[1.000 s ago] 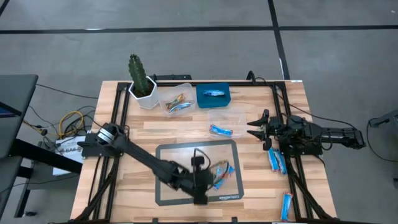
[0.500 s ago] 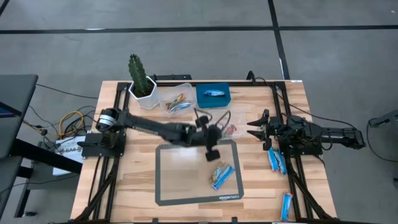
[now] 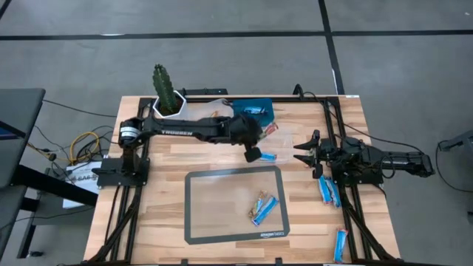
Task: Pick and place Granola Bars by type
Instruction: Put the red granola bar into the bottom transparent bin, then put the yellow granola bar into the top transparent bin
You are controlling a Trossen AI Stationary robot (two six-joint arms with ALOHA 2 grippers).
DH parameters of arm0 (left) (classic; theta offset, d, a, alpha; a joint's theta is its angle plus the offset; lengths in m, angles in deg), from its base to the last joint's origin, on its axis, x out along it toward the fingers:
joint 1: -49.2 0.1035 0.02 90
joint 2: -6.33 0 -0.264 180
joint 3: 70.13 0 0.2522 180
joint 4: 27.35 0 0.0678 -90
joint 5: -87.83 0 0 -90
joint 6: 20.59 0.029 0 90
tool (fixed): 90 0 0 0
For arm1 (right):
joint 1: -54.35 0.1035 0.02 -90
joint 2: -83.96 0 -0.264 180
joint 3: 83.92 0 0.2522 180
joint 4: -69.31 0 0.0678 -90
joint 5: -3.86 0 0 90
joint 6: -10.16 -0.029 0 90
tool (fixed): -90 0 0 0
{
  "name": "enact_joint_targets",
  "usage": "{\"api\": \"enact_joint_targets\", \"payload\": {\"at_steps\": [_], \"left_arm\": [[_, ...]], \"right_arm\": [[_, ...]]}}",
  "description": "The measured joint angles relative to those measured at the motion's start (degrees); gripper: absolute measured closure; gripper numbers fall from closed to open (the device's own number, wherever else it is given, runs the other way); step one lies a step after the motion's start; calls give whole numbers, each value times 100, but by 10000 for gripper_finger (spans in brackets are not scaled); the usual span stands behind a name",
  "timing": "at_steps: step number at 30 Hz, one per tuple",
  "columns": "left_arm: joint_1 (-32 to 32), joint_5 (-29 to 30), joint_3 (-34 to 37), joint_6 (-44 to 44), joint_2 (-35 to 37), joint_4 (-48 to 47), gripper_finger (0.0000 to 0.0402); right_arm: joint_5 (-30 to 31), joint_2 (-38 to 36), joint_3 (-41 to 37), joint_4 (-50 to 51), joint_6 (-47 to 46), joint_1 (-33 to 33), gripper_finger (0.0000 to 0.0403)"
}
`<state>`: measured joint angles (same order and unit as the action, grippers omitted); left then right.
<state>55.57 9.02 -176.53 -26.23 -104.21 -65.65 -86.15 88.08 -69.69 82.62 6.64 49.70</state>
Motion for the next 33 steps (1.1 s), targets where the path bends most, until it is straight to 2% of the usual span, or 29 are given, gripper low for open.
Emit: {"api": "enact_joint_targets", "payload": {"at_steps": [8, 14, 18, 23, 27, 33], "left_arm": [[26, -590, 0, 284, -14, 395, 370], [43, -825, 4, 358, -500, 523, 370], [50, -735, 4, 611, -789, 599, 370], [48, -320, -17, 688, -959, 640, 367], [62, -254, 10, 655, -1046, 538, 349], [59, -276, 0, 641, -1078, 587, 293]], "right_arm": [[0, -2, -2, 0, -1, 0, 233], [0, -2, -1, -2, 1, 0, 233], [0, -7, -2, -10, 0, 0, 233], [0, -6, -2, -4, 0, 0, 233], [0, 0, -2, -2, 1, 0, 233], [0, -1, -2, -2, -1, 0, 233]]}}
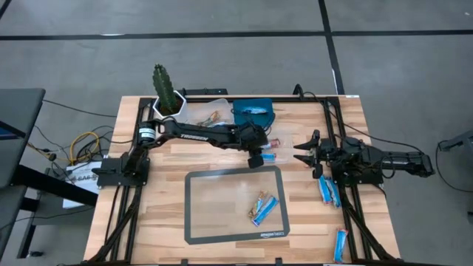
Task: Pick and place Granola Bars by type
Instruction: Put the yellow granola bar into the top transparent bin
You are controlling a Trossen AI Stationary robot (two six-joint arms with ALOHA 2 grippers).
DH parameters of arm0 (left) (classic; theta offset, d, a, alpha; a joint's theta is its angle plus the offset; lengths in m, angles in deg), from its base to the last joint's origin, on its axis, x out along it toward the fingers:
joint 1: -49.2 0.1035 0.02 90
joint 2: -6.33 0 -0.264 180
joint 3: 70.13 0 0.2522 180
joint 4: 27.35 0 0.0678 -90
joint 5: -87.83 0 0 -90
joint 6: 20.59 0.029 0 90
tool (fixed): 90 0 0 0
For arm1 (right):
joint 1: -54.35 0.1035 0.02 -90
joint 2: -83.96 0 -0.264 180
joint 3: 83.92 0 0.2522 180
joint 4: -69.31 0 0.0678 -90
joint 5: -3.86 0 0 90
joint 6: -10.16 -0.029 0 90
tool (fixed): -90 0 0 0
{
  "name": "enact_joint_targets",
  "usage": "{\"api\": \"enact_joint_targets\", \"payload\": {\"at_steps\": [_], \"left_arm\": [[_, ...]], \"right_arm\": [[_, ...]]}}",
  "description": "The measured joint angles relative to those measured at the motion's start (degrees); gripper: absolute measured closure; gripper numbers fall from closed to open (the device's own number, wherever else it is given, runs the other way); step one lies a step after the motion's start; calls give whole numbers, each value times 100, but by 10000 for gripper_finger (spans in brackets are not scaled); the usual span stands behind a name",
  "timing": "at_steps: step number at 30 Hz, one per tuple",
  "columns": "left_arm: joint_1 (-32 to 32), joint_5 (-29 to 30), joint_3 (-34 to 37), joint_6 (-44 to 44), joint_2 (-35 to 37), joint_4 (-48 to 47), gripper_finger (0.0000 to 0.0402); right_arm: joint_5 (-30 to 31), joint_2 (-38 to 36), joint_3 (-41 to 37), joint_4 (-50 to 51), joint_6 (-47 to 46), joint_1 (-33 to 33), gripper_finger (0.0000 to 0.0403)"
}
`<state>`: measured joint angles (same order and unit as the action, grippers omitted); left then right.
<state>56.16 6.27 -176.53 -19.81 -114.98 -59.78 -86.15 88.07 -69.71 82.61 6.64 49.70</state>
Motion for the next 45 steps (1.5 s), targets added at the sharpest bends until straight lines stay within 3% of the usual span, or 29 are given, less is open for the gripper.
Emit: {"api": "enact_joint_targets", "payload": {"at_steps": [6, 15, 20, 25, 30, 34, 38, 42, 45], "left_arm": [[-30, -11, 0, -1, 0, 18, 265], [-353, -52, 0, 5, 510, -559, 276], [-831, -310, 0, 171, 871, -1508, 283], [-1387, -990, 0, 426, 1084, -2262, 285], [-1940, -1415, 4, 428, 1099, -2415, 285], [-2372, -1417, 5, 410, 1067, -2365, 285], [-2668, -1039, 299, -576, 1064, -1519, 285], [-2715, -657, 801, -2576, 1060, -490, 285], [-2678, -348, 1026, -3914, 1058, -291, 285]], "right_arm": [[0, 1, 2, 2, 2, 0, 233], [0, 1, 2, 0, 0, 0, 233], [0, 1, 0, 2, 0, 0, 233], [0, 0, 0, 2, 2, 0, 233], [0, -1, 0, 2, 2, 0, 233], [0, 1, 2, 2, 2, 0, 233], [0, 1, 1, 2, 2, 0, 233], [0, 1, 0, 2, 0, 0, 233], [0, 0, 0, 2, 1, 0, 233]]}}
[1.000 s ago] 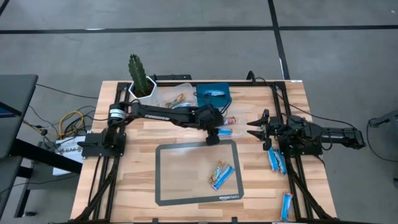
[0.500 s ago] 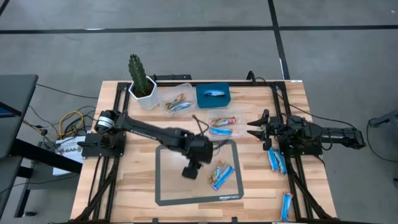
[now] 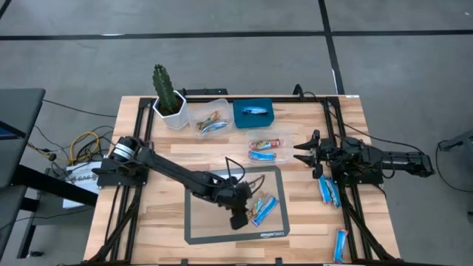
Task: Pick and place Granola Bars by type
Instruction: Put the yellow granola bar into the top transparent bin
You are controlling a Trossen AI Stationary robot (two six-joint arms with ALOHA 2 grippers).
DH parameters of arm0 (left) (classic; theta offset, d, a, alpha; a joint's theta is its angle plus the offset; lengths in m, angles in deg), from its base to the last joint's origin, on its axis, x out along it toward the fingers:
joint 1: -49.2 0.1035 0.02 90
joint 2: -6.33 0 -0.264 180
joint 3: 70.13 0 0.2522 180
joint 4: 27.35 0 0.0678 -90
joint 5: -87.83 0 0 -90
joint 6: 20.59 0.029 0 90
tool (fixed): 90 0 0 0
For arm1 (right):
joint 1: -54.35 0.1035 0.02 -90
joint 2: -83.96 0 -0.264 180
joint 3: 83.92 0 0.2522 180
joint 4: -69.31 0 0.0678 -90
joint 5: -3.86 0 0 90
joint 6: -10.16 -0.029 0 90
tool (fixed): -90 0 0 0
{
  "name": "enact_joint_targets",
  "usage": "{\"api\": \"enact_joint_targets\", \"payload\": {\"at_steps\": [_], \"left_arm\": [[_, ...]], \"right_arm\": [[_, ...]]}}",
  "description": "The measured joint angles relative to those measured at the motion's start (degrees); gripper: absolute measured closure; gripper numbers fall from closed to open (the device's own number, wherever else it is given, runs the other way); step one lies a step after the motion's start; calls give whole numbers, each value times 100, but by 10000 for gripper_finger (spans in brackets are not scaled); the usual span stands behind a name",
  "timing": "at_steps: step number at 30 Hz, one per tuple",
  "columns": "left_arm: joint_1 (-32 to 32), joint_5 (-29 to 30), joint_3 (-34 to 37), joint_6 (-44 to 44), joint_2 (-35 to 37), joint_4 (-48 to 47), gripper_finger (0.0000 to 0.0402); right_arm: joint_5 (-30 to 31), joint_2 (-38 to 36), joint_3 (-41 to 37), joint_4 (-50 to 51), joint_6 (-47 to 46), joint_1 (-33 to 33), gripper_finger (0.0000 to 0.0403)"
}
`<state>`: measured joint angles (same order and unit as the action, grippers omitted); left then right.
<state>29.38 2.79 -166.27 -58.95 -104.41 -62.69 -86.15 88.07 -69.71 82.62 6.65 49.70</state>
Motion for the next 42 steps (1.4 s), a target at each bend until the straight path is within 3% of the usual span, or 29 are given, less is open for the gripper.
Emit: {"api": "enact_joint_targets", "payload": {"at_steps": [4, 8, 15, 25, 36, 42], "left_arm": [[103, 446, 106, -1175, -6, -52, 284], [226, 466, 80, -1582, -292, -95, 273], [300, 38, -541, -1496, -974, 132, 222], [307, 135, -981, -1039, -1271, -401, 153], [304, 158, -1058, -940, -1624, -32, 160], [304, 284, -1050, -940, -1624, -167, 194]], "right_arm": [[0, 0, 0, 0, -2, 0, 233], [0, -2, 2, 0, -2, 0, 233], [2, -1, 1, 0, -1, 0, 233], [2, 0, 2, 1, -1, -1, 233], [4, 40, 0, -20, -2, 0, 233], [10, 113, 0, -4, 0, 0, 233]]}}
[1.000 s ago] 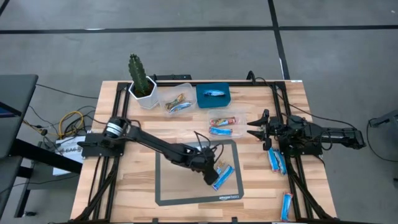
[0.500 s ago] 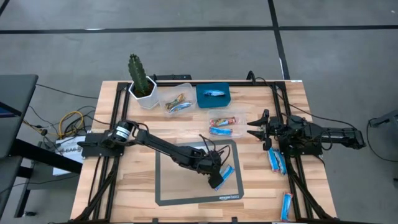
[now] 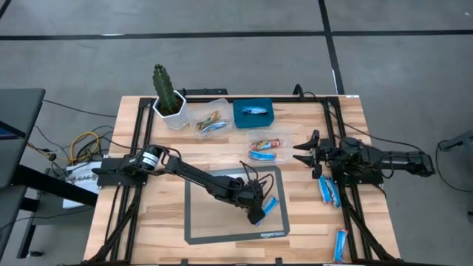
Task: Pick and place Granola Bars by type
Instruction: Put the yellow granola bar into the top transparent bin
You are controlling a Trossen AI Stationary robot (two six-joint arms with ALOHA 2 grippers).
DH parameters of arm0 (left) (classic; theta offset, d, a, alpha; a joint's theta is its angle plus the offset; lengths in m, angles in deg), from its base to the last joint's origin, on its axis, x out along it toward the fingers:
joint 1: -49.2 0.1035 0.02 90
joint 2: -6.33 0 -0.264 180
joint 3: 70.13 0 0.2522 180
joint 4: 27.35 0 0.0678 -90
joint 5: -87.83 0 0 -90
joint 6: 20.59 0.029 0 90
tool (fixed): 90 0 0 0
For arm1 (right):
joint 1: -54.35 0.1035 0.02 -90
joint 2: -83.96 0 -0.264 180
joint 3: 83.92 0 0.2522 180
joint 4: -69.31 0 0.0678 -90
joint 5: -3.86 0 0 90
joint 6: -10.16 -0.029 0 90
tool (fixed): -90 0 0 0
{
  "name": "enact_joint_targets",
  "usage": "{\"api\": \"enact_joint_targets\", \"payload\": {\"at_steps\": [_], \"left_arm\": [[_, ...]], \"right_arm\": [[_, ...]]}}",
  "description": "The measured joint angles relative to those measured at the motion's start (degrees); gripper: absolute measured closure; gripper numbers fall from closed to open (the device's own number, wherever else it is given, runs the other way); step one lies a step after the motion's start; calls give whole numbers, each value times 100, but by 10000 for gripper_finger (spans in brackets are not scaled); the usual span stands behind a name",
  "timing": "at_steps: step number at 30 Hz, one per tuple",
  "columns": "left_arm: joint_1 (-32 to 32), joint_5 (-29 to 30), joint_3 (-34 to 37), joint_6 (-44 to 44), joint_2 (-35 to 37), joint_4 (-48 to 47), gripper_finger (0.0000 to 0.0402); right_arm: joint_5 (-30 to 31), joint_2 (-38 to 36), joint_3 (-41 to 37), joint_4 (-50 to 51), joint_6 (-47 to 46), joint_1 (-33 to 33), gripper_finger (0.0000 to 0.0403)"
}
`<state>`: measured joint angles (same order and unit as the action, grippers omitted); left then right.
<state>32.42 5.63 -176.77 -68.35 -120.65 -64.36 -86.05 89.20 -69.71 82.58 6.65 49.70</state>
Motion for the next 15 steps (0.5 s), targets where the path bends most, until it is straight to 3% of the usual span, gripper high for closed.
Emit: {"api": "enact_joint_targets", "payload": {"at_steps": [15], "left_arm": [[-15, -147, -4, 308, -55, 85, 356]], "right_arm": [[-5, -5, 0, 0, -1, 0, 233]]}}
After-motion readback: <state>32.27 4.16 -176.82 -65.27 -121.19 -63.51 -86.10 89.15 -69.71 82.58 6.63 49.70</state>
